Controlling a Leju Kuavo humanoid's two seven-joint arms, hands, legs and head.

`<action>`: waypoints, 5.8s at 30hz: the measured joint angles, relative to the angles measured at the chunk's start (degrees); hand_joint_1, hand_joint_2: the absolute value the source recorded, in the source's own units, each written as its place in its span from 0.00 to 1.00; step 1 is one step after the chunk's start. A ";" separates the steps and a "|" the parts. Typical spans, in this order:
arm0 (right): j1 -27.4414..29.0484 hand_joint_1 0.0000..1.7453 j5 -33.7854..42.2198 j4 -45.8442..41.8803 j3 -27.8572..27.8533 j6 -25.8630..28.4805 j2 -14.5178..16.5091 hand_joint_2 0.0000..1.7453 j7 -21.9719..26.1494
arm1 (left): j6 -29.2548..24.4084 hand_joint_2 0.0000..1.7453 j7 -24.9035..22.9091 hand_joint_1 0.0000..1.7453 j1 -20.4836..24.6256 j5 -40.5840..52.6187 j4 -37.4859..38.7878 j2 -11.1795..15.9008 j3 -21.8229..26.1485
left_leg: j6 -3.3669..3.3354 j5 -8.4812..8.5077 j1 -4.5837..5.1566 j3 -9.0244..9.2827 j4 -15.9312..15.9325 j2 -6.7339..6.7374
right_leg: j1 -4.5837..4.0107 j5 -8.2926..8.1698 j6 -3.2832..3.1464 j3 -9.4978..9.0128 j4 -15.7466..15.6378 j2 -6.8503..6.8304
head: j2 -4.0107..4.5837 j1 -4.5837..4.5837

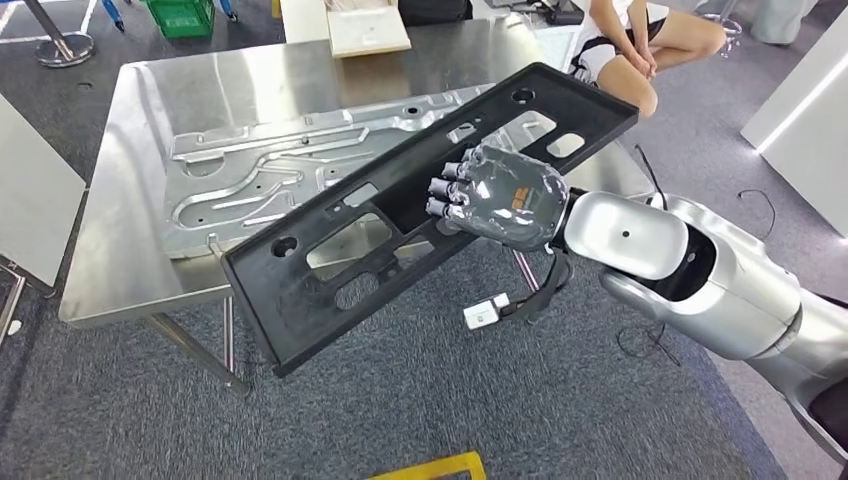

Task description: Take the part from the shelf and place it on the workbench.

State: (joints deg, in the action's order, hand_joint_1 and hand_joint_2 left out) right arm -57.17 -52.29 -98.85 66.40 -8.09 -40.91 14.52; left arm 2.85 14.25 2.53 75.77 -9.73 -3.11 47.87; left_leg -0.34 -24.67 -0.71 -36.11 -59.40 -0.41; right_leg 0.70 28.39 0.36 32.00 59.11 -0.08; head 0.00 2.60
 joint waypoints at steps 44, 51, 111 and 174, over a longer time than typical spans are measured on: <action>-1.56 1.00 1.84 0.55 1.26 -0.84 0.08 1.00 0.23 | 0.01 1.00 -0.70 0.00 0.03 0.08 0.00 -0.32 0.27 | -1.90 -1.07 0.27 1.81 0.70 -0.14 | -0.19 0.12 0.16 6.55 8.05 0.05 | 0.00 -0.02; -1.97 1.00 2.38 0.63 1.33 -1.17 0.11 1.00 0.29 | 0.22 1.00 -0.78 0.00 0.10 0.10 0.00 -0.36 0.30 | -0.09 -2.84 0.41 1.17 -1.13 -0.04 | -0.33 -3.09 -1.44 2.45 -0.96 -0.03 | 0.00 0.02; -2.98 1.00 3.57 1.05 2.89 -1.52 0.57 1.00 0.38 | 0.26 1.00 -1.55 0.00 0.31 0.47 0.00 -0.45 1.31 | -0.69 -2.30 0.53 2.22 0.29 -0.11 | -0.73 -3.23 -2.09 3.03 -0.54 -0.01 | 0.00 0.08; -1.34 1.00 4.98 3.17 3.41 0.63 1.41 1.00 0.44 | 0.15 1.00 -2.37 0.00 0.49 0.53 0.00 -0.21 1.88 | -0.02 -5.07 0.17 3.68 -0.98 -0.01 | -0.61 -4.28 -2.25 3.50 -1.08 -0.18 | 0.00 0.21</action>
State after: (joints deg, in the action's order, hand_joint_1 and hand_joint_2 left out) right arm -58.51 -47.30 -95.68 69.81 -7.46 -39.50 14.97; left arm 3.00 11.88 3.02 76.30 -9.73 -3.33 49.75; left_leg -0.37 -29.74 -0.54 -32.43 -60.38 -0.42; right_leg 0.08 24.11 -1.88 35.50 58.03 -0.26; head 0.00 2.81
